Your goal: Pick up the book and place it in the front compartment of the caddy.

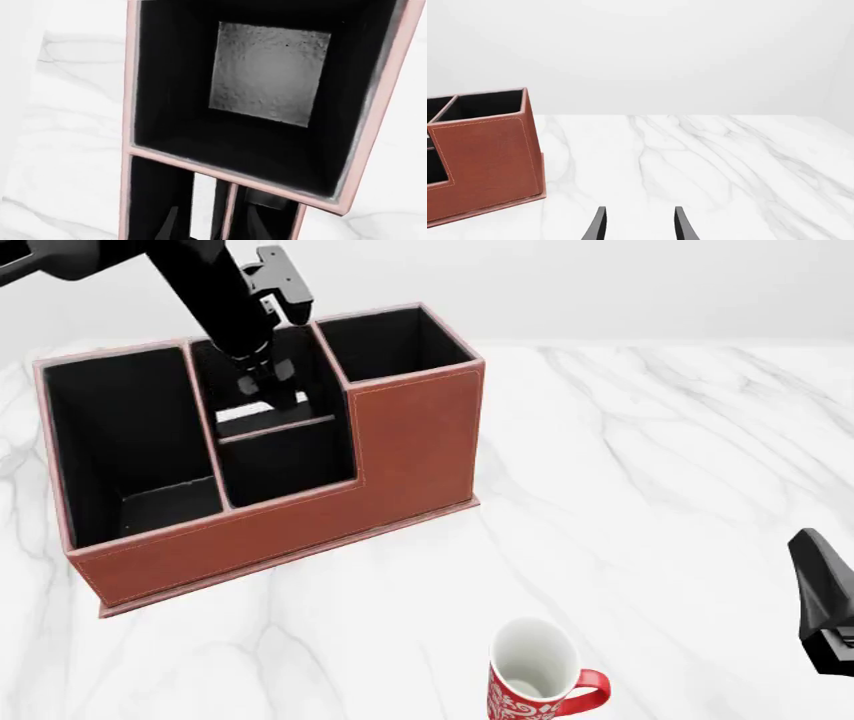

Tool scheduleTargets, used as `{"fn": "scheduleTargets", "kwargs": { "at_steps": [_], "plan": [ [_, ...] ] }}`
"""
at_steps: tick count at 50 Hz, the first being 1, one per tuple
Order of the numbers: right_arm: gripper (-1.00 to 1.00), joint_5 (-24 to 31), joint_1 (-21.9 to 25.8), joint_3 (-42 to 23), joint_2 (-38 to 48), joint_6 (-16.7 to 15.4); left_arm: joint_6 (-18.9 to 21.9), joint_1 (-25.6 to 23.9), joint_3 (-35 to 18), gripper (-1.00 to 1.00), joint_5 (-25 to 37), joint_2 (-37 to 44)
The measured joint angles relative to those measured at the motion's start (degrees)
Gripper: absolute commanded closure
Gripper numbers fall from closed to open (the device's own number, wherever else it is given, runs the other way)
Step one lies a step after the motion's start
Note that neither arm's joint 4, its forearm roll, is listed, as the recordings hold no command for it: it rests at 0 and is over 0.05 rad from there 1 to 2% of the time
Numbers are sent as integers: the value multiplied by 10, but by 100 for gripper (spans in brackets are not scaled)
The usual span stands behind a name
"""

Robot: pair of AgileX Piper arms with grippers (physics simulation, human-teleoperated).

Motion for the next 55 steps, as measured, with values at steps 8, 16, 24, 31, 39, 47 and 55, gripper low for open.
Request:
{"fn": "scheduleTargets", "kwargs": {
  "at_steps": [8, 16, 24, 31, 39, 47, 55],
  "plan": [
    [-100, 0, 0, 0, 0, 0, 6, 6, 2, -100, 4, 0],
    [-100, 0, 0, 0, 0, 0, 9, 7, 3, -100, 8, -4],
    [-100, 0, 0, 0, 0, 0, 10, 6, 7, -100, 10, -15],
    [-100, 0, 0, 0, 0, 0, 11, 2, 14, -100, 13, -30],
    [-100, 0, 0, 0, 0, 0, 13, -5, 33, -100, 12, -56],
    [-100, 0, 0, 0, 0, 0, 19, -8, 69, -100, 6, -98],
    [-100, 0, 0, 0, 0, 0, 25, -11, 121, -100, -4, -157]
  ]
}}
